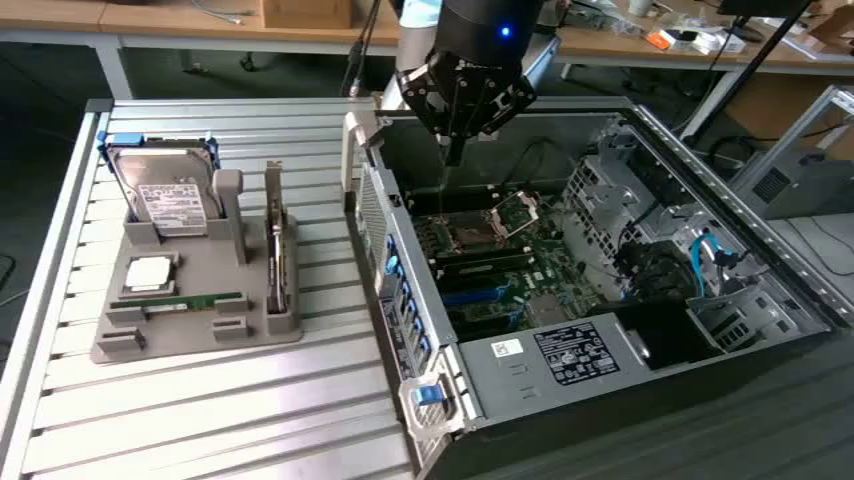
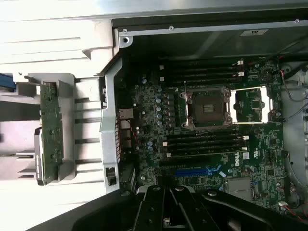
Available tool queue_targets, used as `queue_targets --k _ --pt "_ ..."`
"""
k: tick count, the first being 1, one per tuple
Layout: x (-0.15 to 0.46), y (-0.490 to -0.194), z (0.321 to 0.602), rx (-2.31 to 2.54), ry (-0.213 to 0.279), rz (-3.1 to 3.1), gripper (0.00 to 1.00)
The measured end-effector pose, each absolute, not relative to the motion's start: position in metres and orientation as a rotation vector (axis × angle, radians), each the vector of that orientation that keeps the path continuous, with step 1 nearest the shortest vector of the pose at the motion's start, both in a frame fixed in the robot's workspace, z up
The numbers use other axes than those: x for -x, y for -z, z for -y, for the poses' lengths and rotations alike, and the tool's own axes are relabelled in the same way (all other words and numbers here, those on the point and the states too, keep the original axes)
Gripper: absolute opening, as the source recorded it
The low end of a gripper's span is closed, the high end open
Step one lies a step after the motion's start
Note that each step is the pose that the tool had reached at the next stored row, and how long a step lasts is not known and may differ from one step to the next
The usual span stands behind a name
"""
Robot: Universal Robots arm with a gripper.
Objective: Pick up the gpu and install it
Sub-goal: 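Reach for the gpu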
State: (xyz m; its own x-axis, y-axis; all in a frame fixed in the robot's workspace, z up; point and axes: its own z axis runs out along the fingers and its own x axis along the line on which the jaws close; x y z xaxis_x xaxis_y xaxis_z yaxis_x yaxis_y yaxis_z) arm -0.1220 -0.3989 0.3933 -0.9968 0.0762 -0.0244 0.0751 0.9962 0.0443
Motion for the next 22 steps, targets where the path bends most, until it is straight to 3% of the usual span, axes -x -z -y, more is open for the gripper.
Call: queue_targets --k 22 --pt "0.1265 -0.3933 0.3989 -0.118 -0.068 -3.113 0.11"
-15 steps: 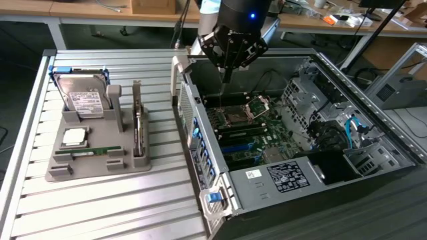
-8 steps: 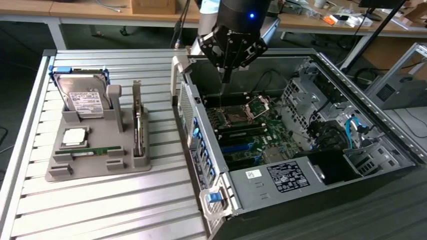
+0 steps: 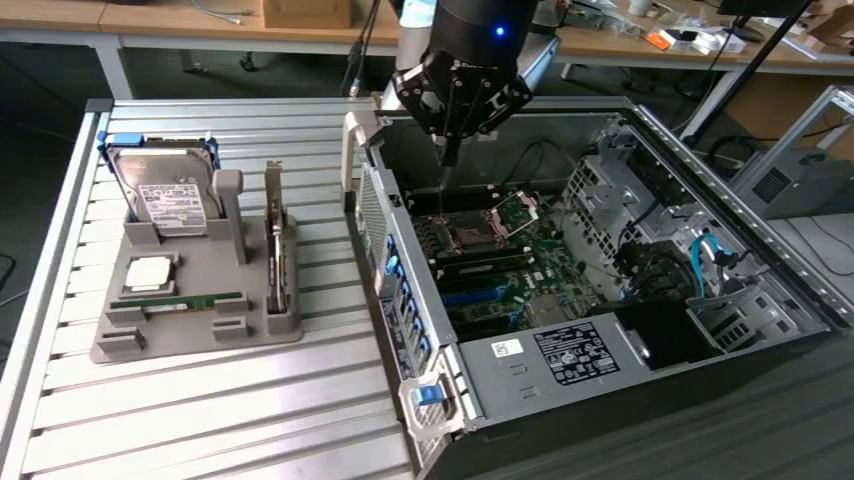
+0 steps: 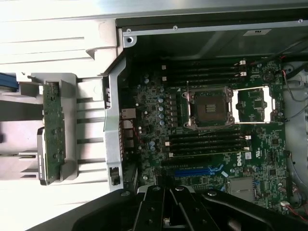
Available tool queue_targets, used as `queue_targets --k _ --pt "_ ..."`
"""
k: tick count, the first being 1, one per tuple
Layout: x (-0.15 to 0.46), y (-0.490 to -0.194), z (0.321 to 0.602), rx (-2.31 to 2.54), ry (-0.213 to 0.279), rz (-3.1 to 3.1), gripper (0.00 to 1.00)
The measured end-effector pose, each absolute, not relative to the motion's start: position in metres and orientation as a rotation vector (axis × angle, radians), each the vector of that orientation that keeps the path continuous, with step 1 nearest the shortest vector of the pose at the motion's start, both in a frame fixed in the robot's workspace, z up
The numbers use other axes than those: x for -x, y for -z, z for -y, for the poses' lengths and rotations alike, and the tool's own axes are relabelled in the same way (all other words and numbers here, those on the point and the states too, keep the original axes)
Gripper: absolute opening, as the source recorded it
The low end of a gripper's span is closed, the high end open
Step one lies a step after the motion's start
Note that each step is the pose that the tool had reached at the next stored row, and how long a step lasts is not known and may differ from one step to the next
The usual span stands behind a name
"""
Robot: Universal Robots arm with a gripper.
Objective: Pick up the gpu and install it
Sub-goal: 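Reach for the gpu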
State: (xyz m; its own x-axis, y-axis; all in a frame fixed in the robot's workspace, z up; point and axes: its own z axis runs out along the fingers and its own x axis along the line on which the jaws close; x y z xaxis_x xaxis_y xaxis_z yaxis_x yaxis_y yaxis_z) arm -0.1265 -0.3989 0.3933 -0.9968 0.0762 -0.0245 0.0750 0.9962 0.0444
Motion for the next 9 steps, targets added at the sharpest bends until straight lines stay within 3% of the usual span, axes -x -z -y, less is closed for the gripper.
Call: queue_targets --k 9 --pt "0.1312 -0.3933 0.3990 -0.118 -0.068 -3.112 0.11"
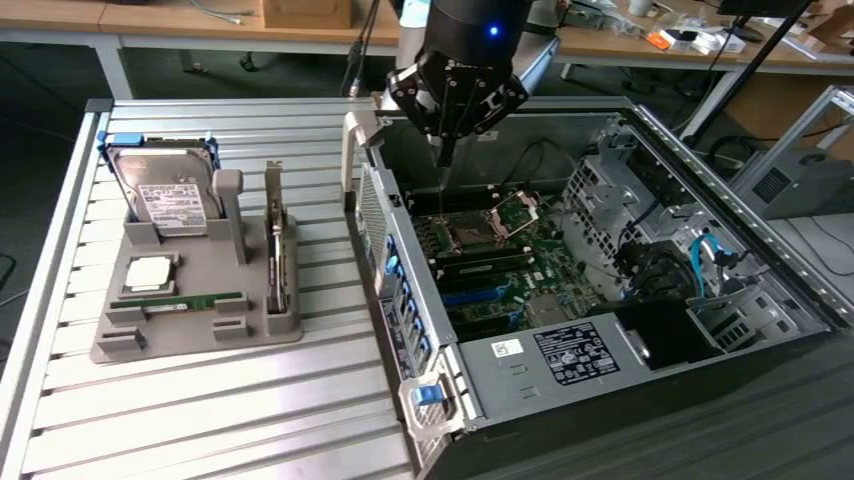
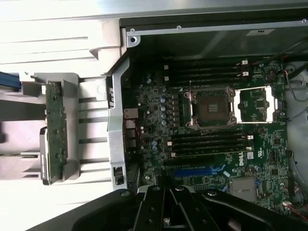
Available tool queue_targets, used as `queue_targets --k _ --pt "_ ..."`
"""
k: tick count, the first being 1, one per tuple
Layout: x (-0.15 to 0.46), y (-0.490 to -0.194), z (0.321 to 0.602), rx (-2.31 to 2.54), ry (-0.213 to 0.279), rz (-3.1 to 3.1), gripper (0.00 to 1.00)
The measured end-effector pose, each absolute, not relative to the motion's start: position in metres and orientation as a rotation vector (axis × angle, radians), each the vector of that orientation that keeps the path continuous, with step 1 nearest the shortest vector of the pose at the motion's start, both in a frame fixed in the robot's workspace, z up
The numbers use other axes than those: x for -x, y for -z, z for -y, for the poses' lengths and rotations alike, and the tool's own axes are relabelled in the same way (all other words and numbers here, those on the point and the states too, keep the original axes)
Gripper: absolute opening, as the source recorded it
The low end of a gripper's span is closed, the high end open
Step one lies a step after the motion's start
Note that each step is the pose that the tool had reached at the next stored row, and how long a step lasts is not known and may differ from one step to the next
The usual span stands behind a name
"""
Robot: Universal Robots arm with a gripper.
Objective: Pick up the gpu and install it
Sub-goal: 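Reach for the gpu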
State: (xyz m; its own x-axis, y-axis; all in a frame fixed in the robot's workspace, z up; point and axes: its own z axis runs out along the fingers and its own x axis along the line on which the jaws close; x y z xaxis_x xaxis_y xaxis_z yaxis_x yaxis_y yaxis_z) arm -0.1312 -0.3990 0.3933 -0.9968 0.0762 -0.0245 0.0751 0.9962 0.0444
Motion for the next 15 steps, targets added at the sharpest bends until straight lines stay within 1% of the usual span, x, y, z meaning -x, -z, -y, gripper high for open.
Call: queue_targets --k 15 --pt "0.1391 -0.3933 0.3989 -0.118 -0.068 -3.113 0.11"
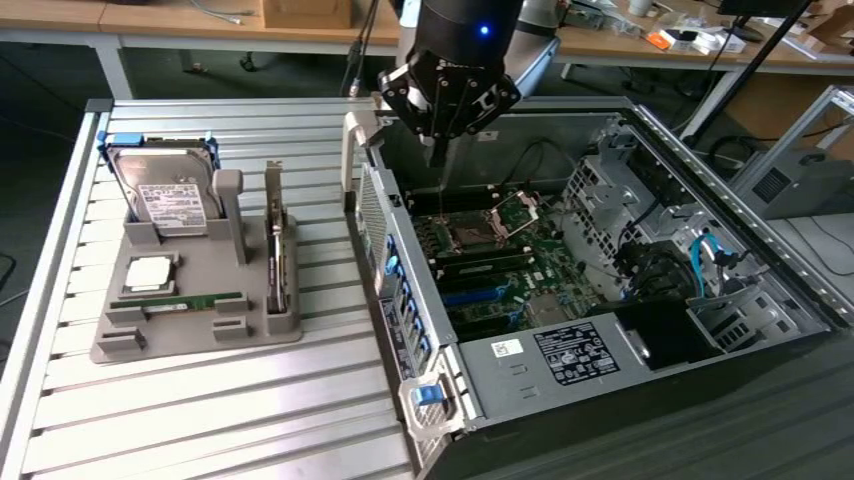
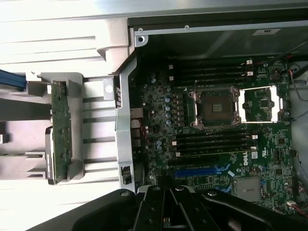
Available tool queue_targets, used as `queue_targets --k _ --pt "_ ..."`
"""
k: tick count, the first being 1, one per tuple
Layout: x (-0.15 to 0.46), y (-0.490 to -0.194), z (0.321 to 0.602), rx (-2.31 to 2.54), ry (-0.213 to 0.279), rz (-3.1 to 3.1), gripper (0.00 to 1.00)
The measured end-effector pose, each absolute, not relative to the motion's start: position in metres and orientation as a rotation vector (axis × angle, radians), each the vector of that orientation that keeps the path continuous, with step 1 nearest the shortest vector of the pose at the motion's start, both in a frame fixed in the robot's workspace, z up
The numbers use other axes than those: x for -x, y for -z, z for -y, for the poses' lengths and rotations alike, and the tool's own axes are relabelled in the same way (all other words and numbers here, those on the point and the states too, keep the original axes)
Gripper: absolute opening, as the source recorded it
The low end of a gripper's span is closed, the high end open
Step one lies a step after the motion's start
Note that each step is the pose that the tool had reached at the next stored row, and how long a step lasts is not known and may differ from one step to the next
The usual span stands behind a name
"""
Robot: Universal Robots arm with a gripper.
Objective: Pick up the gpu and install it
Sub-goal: 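Reach for the gpu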
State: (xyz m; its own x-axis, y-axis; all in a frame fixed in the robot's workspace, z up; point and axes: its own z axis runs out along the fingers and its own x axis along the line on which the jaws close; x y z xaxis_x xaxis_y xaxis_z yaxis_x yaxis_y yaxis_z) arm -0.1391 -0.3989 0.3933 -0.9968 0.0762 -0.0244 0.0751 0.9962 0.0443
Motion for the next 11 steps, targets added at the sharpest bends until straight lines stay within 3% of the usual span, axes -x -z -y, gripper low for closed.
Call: queue_targets --k 11 --pt "0.1434 -0.3933 0.3989 -0.118 -0.068 -3.112 0.11"
